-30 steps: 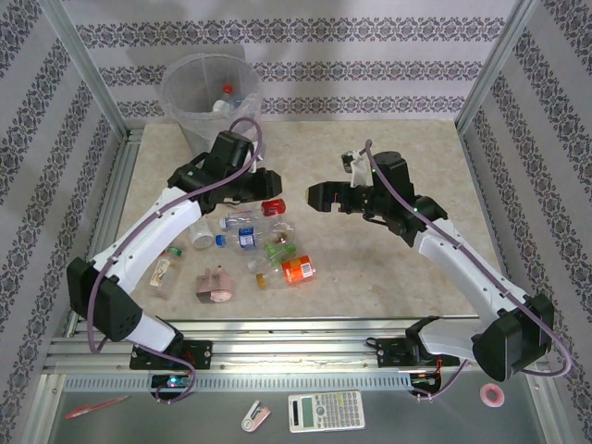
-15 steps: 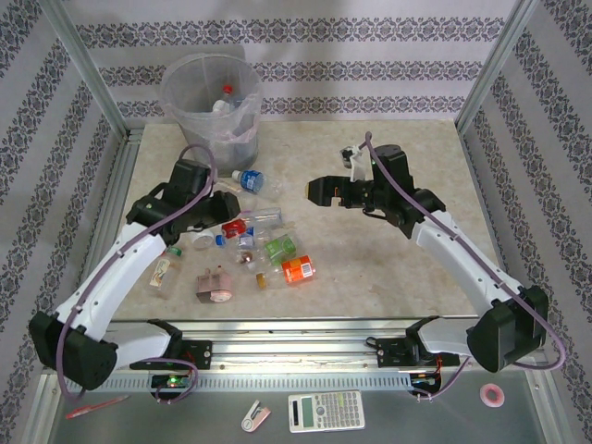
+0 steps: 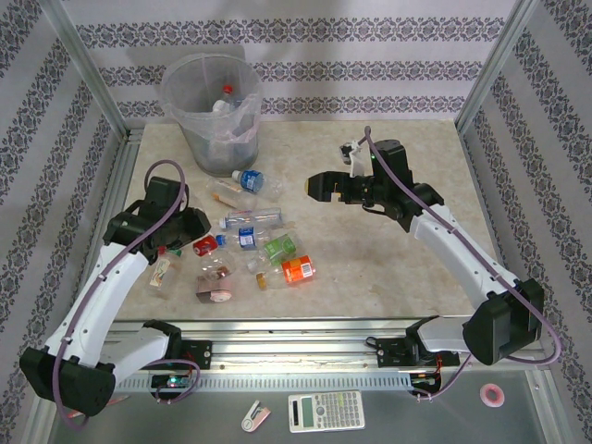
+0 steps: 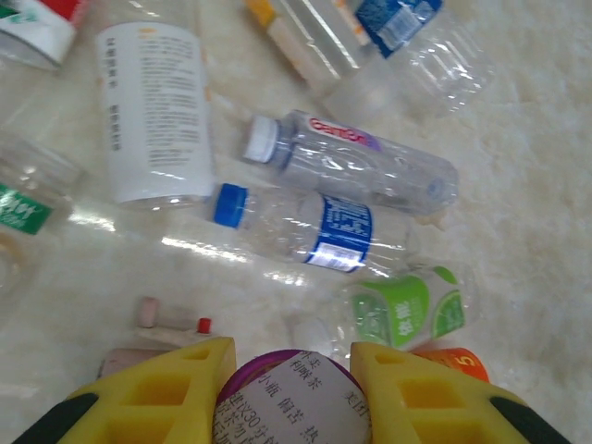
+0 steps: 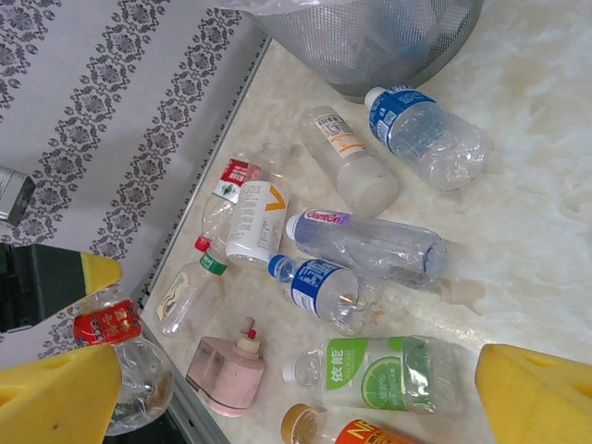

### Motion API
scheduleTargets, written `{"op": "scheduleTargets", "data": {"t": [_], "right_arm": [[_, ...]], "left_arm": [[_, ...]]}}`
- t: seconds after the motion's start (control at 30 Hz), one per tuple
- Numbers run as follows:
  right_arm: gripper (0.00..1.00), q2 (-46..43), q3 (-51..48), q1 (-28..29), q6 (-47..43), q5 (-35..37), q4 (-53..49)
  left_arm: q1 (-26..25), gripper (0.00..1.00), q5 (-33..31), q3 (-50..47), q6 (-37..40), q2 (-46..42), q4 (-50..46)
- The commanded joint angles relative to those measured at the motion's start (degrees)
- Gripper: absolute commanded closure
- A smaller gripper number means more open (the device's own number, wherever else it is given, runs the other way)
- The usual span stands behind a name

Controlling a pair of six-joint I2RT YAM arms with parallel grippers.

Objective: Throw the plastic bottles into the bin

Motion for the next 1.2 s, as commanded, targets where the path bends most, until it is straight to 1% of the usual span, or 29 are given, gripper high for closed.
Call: {"op": "scheduleTargets", "data": {"t": [0.0,0.13,0.2,0.27,0.37,0.43,0.47,0.5,0.53,0.57,0.6,0.63,0.67,0.7,0.73,0.77,0.83,0.93,1.03,1.17], "right_arm": [[0.02,0.32,1.17,-0.61,-1.28,-1.13,-1.07],[0.02,0.00,1.09,-0.84,-1.73,-0.62,-1.84],[0.02,-0.12,1.09,-0.97,-1.81,-0.41,-2.24],[0.02,-0.31,1.22,-1.13,-1.99,-0.25,-2.70],[0.02,-0.65,1.53,-1.48,-2.20,0.35,-3.13],[0.02,-0.71,1.78,-1.67,-2.25,0.51,-3.36],[0.02,-0.78,1.96,-1.75,-2.47,0.55,-3.58],[0.02,-0.79,2.04,-1.76,-2.60,0.75,-3.76],[0.02,-0.79,2.06,-1.84,-2.66,0.82,-4.01],[0.02,-0.88,1.91,-1.85,-2.72,0.90,-4.02],[0.02,-1.04,1.52,-1.92,-2.61,0.91,-3.95],[0.02,-1.18,1.17,-1.93,-2.43,1.10,-3.98],[0.02,-1.51,0.84,-1.93,-2.14,1.13,-3.95],[0.02,-2.02,0.10,-1.93,-1.56,1.06,-3.55],[0.02,-2.47,-0.85,-1.85,-0.90,0.96,-2.83],[0.02,-2.92,-2.07,-1.76,-0.02,0.64,-1.60],[0.02,-3.39,-3.40,-1.53,0.22,0.76,-1.67],[0.02,-4.18,-4.54,-1.47,0.95,0.91,-1.41],[0.02,-4.73,-5.00,-1.42,1.04,1.47,-1.07],[0.02,-3.81,-4.04,-1.27,0.88,0.99,-1.30]], "left_arm": [[2.59,0.96,-2.05,-0.25,-1.05,-0.25,-4.79],[4.68,0.96,-1.73,2.72,0.20,2.27,-4.17],[5.85,0.96,-1.38,6.44,1.33,5.21,-3.26],[7.41,0.96,-0.35,12.40,2.72,9.11,-2.19],[10.59,0.95,2.32,27.05,4.97,18.06,-0.36],[13.11,0.95,4.30,42.76,5.65,26.30,-1.08],[14.33,0.95,5.68,52.26,5.34,31.41,-1.96],[15.06,0.90,6.73,62.94,4.89,36.64,-2.73],[15.44,0.81,6.91,74.20,4.47,42.26,-3.98],[15.75,0.76,6.76,83.56,4.11,47.76,-5.57],[16.13,0.64,6.64,94.80,3.57,54.01,-7.57],[16.95,0.39,7.86,103.24,2.35,59.08,-8.16],[17.90,0.21,9.22,106.72,0.31,62.11,-7.53],[18.97,0.11,10.89,106.74,-2.99,63.42,-5.33],[19.44,0.07,13.01,104.56,-4.92,63.52,-1.37],[19.49,0.01,13.70,102.87,-5.35,63.29,1.62],[19.45,0.00,13.90,100.98,-4.82,62.61,3.53],[19.61,0.00,13.25,101.11,-0.92,60.76,0.45],[20.25,0.00,11.59,100.84,2.85,56.93,-3.09],[20.25,0.00,12.20,97.13,5.60,51.14,-3.59]]}}
